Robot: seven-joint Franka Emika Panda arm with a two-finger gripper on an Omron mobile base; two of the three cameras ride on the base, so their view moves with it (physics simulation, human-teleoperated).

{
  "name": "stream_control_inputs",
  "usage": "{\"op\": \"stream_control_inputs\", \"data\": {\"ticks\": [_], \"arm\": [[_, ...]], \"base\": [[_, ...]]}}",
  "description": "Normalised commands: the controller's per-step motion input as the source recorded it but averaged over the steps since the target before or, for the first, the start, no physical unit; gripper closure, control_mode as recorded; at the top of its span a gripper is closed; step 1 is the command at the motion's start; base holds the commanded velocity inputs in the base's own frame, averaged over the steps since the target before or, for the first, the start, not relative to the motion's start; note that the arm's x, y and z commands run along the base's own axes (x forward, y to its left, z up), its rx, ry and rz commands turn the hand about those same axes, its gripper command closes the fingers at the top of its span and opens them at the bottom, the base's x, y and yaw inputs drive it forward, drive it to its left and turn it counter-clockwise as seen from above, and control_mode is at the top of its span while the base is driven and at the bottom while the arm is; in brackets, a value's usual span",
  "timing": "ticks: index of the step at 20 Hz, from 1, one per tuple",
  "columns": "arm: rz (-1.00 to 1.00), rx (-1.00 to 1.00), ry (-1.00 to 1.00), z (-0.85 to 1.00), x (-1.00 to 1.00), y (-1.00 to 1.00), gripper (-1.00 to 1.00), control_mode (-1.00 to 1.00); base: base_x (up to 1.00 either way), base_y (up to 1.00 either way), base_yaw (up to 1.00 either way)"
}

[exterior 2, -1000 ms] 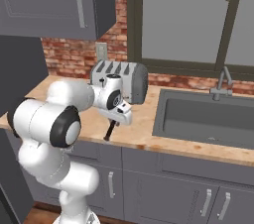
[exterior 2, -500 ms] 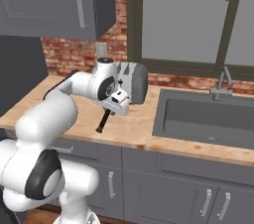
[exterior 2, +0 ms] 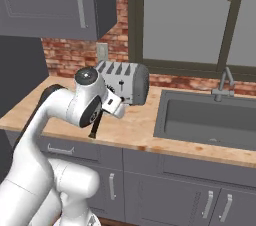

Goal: Grab the spray bottle from the cabinet, then place it next to the cutting board for sanitizing. Then grab the dish brush from the countertop next to the sink and place it next to the cutting board.

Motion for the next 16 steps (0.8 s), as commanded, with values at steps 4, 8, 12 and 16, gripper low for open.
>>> {"op": "stream_control_inputs", "data": {"ticks": [4,8,12,16], "arm": [[0.00,0.01,-0.41,0.56,-0.42,0.11,1.00,-1.00],[0.00,0.02,-0.20,0.73,-0.28,0.14,1.00,-1.00],[0.00,0.01,-0.18,0.79,-0.21,0.02,1.00,-1.00],[0.00,0.04,-0.10,0.58,-0.26,0.00,1.00,-1.00]], "base": [[0.00,0.00,0.00],[0.00,0.00,0.00],[0.00,0.00,0.00],[0.00,0.00,0.00]]}}
